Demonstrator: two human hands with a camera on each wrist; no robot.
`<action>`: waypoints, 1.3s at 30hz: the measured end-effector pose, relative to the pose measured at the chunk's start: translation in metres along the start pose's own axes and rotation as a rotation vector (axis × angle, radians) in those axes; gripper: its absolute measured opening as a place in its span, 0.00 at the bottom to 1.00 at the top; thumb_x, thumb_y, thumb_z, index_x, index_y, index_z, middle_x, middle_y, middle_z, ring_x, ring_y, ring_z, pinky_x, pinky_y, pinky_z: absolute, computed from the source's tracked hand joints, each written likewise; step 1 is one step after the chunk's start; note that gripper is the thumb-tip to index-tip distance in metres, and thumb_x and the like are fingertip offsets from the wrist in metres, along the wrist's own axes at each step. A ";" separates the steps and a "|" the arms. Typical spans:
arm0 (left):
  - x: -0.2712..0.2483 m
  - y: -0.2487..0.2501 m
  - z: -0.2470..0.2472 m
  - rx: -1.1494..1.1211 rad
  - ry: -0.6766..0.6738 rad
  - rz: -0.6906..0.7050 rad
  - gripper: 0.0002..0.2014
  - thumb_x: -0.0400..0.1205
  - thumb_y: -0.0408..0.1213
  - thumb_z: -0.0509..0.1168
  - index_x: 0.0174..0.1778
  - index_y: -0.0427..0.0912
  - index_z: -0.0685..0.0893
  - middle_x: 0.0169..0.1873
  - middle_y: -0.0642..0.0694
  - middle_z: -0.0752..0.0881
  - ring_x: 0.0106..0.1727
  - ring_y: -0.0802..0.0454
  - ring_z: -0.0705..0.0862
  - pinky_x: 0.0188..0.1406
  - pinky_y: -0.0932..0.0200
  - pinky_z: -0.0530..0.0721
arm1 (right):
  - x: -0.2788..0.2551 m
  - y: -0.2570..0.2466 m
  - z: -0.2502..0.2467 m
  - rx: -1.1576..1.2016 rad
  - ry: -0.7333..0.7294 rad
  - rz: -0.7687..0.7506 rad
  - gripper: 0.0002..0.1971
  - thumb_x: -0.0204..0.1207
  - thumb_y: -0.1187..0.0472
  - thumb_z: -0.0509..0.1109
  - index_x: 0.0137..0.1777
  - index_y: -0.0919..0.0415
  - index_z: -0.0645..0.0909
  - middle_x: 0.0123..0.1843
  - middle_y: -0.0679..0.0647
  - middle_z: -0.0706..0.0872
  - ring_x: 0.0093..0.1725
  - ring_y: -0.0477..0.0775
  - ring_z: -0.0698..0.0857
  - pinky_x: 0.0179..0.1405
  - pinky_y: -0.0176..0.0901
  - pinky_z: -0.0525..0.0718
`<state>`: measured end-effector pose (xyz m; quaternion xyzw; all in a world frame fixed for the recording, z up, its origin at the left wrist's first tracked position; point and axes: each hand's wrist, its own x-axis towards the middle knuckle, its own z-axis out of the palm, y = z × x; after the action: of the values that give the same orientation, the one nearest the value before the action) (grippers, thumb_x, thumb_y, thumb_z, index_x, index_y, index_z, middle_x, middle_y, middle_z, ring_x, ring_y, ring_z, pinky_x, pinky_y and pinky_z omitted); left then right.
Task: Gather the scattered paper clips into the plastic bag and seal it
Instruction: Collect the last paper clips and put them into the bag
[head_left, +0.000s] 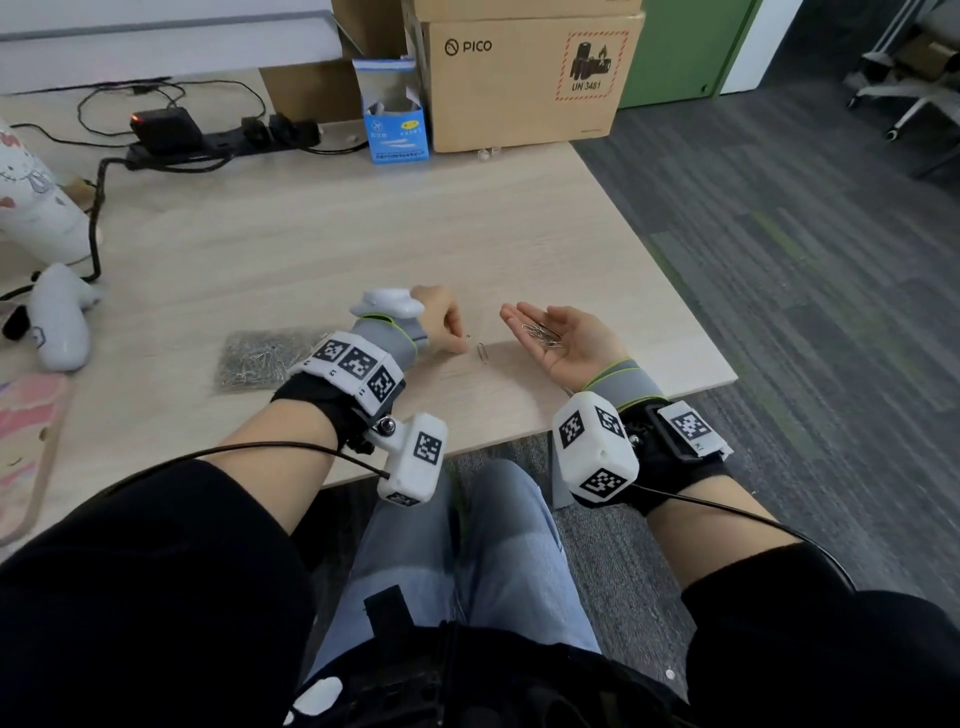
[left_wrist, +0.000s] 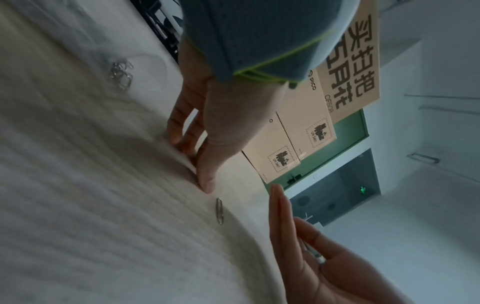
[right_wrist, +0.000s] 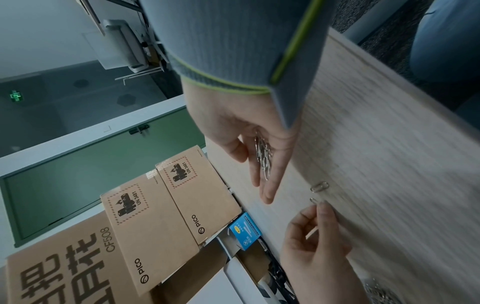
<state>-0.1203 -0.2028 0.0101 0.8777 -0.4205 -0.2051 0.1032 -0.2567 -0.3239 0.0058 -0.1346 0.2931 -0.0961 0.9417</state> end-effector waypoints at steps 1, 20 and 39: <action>0.000 0.002 0.002 0.008 -0.014 0.002 0.08 0.75 0.39 0.71 0.44 0.38 0.88 0.46 0.40 0.90 0.41 0.50 0.82 0.40 0.60 0.75 | 0.000 0.000 0.000 0.000 0.000 -0.001 0.17 0.84 0.68 0.49 0.49 0.81 0.76 0.35 0.76 0.87 0.49 0.70 0.82 0.43 0.54 0.86; 0.003 0.011 0.008 0.003 -0.059 0.238 0.06 0.74 0.38 0.71 0.42 0.40 0.86 0.34 0.49 0.81 0.40 0.49 0.79 0.42 0.56 0.76 | -0.002 0.002 -0.002 0.029 0.017 0.007 0.16 0.84 0.68 0.49 0.49 0.81 0.75 0.45 0.76 0.83 0.74 0.68 0.73 0.59 0.50 0.84; -0.005 0.016 -0.018 -0.207 0.107 0.241 0.10 0.71 0.40 0.74 0.44 0.42 0.85 0.39 0.49 0.85 0.31 0.63 0.75 0.34 0.65 0.72 | 0.021 0.035 0.022 -0.175 -0.003 0.069 0.16 0.84 0.67 0.50 0.45 0.75 0.77 0.32 0.68 0.87 0.29 0.65 0.89 0.27 0.48 0.89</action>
<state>-0.1264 -0.2086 0.0337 0.8153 -0.4934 -0.1864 0.2390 -0.2232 -0.2921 0.0011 -0.2062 0.3034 -0.0375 0.9295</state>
